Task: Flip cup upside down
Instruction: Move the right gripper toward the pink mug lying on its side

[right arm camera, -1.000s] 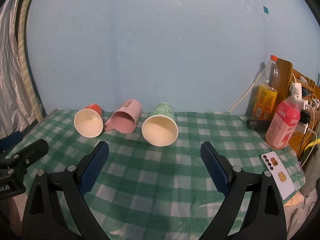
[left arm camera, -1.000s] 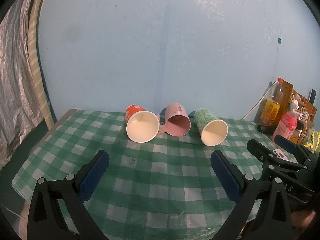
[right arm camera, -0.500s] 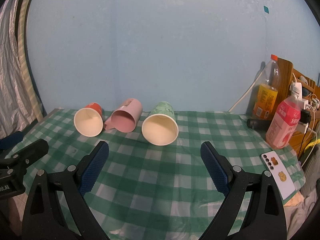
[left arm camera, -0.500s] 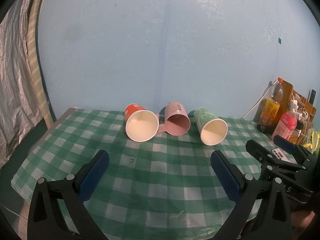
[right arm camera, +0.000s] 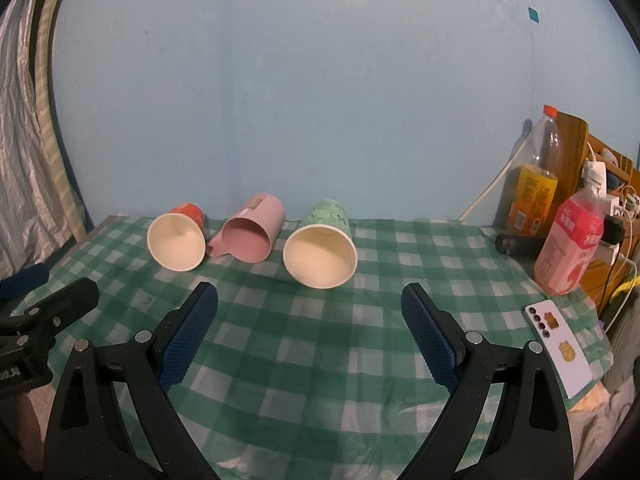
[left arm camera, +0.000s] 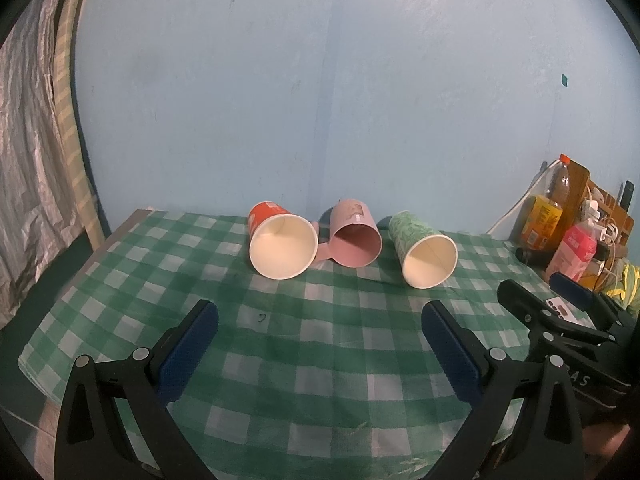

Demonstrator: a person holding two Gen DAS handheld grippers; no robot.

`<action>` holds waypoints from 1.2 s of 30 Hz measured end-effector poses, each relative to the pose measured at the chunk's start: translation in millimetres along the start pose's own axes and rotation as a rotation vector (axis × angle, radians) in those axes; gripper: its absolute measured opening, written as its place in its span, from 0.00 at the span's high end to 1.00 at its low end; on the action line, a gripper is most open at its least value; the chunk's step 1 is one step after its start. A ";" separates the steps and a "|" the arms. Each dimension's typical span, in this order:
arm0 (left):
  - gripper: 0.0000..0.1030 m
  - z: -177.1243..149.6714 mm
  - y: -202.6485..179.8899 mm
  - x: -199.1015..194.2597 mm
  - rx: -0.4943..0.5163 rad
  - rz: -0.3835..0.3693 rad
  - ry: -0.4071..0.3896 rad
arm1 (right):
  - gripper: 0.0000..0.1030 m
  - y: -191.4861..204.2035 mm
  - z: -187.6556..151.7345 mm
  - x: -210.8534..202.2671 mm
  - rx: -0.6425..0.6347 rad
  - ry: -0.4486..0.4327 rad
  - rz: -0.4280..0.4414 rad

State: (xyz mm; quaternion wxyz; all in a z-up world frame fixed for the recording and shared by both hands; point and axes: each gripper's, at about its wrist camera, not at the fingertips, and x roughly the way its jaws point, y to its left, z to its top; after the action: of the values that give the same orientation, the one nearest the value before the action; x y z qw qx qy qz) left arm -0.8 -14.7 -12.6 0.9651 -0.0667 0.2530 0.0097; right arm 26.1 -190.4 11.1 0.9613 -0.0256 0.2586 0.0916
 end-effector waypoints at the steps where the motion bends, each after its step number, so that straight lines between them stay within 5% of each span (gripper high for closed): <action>1: 0.01 -1.1 -2.4 0.3 0.002 0.004 0.005 | 0.11 -1.9 0.8 0.5 0.004 0.006 0.004; 17: 0.01 64.4 -19.5 52.4 0.092 0.010 0.171 | 0.11 -25.5 42.8 26.3 0.064 0.090 0.140; 36: 0.01 127.1 -38.0 157.3 0.114 -0.004 0.384 | 0.11 -46.4 124.8 121.3 0.195 0.406 0.299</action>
State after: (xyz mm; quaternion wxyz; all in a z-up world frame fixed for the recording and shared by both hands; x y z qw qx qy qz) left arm 200.2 -37.8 24.8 0.9014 -0.0130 0.4324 -0.0193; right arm 199.4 -204.1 58.2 0.8635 0.0877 0.4544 0.2003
